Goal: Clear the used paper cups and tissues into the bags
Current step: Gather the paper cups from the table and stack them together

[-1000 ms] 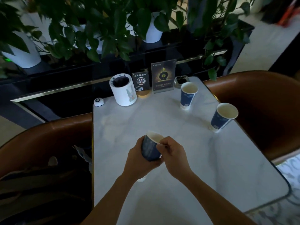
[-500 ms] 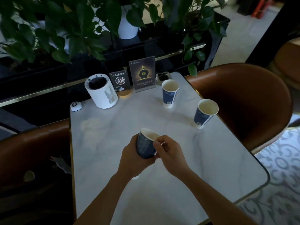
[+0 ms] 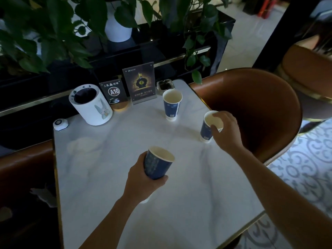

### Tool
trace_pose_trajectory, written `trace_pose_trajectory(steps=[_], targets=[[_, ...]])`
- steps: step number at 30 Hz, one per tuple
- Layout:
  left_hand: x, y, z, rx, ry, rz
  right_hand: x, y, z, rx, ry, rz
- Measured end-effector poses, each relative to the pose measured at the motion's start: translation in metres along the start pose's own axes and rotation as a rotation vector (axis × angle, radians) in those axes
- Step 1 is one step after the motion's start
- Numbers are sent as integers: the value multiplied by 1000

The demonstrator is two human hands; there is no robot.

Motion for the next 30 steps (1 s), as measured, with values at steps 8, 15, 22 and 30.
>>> trace_pose_trajectory(steps=[8,15,22,30], targets=[[2,-7,2,24,-24,2,-26,35,43,-38,-302,-280],[2,-11,2,48,-26,2,-39,37,51,-76,-370,-299],[0,-11,2,62,-34,6,-41,39,48,-100,-361,-266],[2,-12,-1,67,-32,15,-40,38,48,-104,-353,-270]])
Point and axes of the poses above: each hand's wrist, its own z-axis towards the middle knuckle, its own x-axis out of the back of the hand, y = z × x, the point moved 4 cm from there along z, towards the middle knuckle, and after that the axes turned 5 degrees about z, right-handed, at the moved point
